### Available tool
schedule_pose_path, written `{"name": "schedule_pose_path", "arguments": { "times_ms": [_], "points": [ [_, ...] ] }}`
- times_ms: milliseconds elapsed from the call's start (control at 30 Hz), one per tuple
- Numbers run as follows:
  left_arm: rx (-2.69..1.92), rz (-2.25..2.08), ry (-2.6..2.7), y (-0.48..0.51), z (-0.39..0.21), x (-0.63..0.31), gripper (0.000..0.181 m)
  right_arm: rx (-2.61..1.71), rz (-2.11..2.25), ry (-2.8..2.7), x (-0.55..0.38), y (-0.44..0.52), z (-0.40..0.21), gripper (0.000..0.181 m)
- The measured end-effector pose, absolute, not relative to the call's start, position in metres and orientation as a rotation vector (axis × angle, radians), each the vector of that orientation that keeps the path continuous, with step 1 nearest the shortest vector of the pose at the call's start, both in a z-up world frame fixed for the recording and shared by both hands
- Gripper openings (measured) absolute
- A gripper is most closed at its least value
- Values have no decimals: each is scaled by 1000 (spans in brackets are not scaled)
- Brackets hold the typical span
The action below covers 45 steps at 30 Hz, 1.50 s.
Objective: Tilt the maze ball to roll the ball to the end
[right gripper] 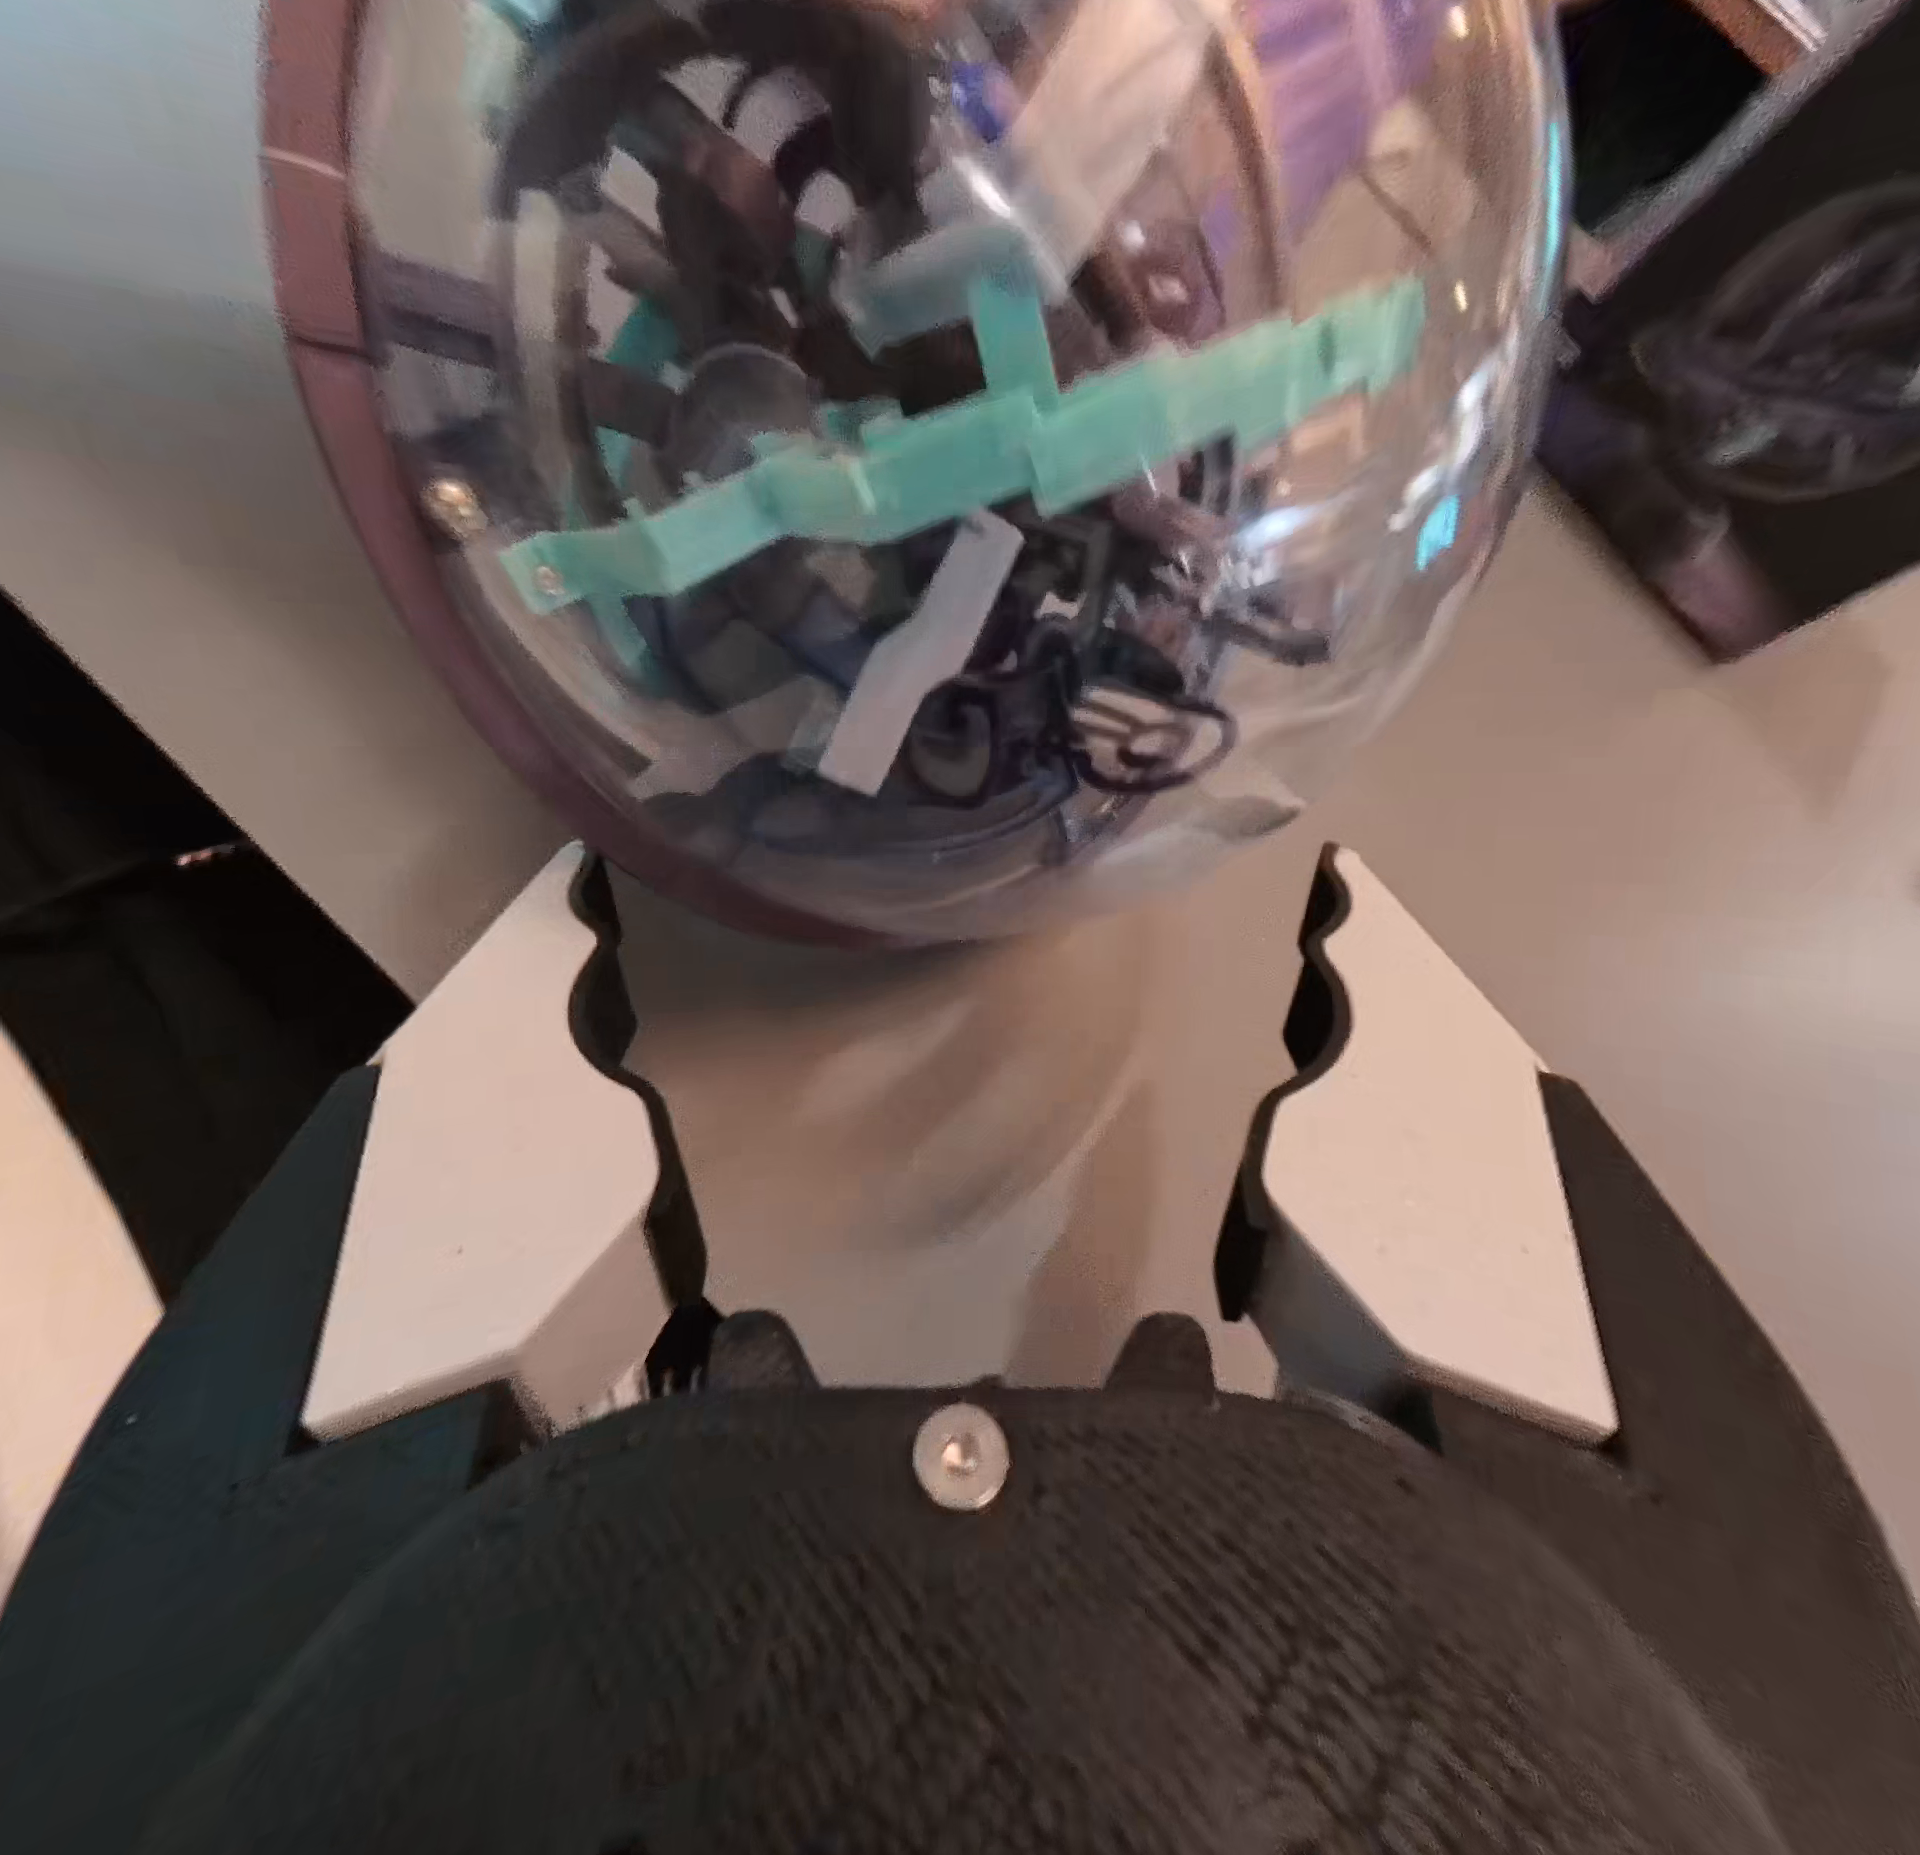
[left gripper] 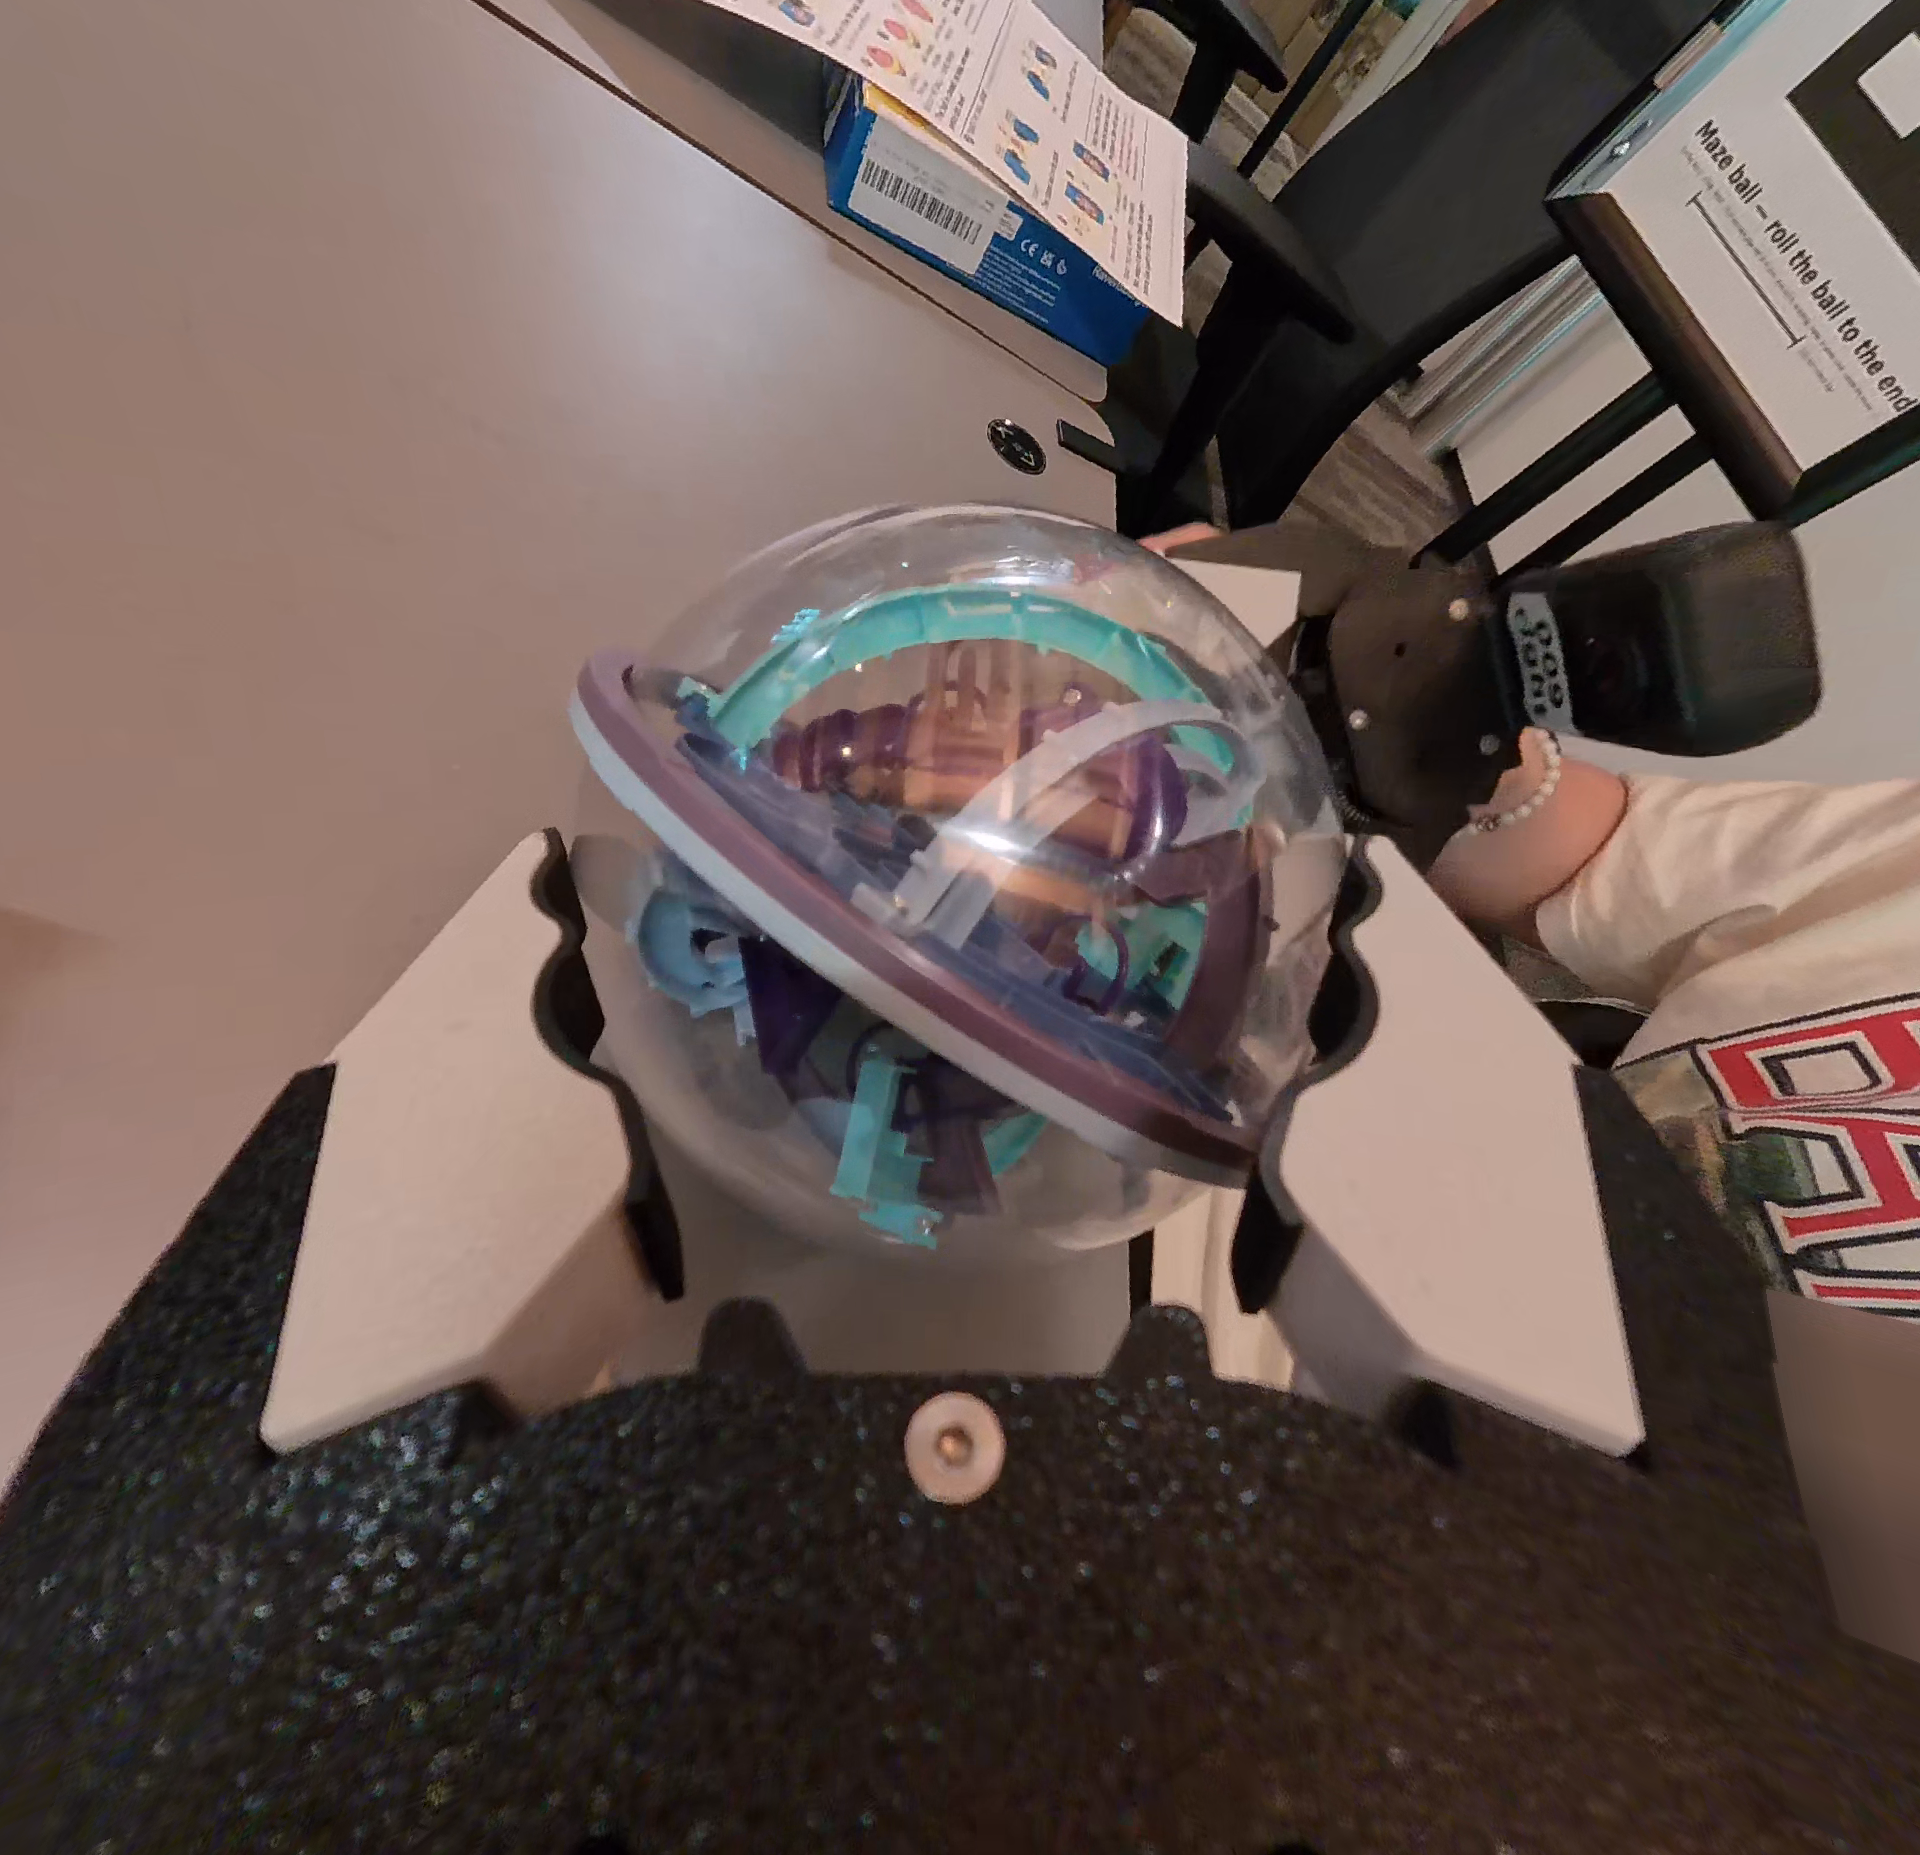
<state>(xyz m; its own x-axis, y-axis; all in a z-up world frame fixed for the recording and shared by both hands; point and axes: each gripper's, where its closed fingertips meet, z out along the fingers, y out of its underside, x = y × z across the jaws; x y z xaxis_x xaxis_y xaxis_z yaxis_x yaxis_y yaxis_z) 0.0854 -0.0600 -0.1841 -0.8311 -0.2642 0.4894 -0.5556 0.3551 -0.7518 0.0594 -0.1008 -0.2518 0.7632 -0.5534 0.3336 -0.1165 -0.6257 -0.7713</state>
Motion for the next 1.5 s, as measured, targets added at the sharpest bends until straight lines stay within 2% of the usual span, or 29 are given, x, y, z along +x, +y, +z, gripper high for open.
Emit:
{"name": "schedule_pose_path", "arguments": {
  "times_ms": [33,100,200,333,433,767,1300,1500],
  "points": [
    [723,1467,-2342,-61,-184,85,137,-2193,-713,426,58,-98,-248,129],
    [721,1461,-2347,-61,-184,85,137,-2189,-730,275,58,-90,-241,151],
    [717,1457,-2345,-61,-184,85,137,-2205,-793,79,63,-90,-238,157],
    [697,1455,-2353,-63,-184,85,137,-2065,-748,10,66,-77,-217,152],
    [687,1447,-2363,-65,-183,86,137,-1987,-672,39,66,-68,-211,158],
    [734,1447,-2271,-68,-181,93,137,-1858,-591,224,66,-62,-209,158],
    [702,1335,-2316,-73,-181,88,138,-1828,-581,387,60,-62,-212,157],
    [702,1429,-2334,-74,-179,89,137,-1796,-529,471,62,-66,-213,157]
  ]
}}
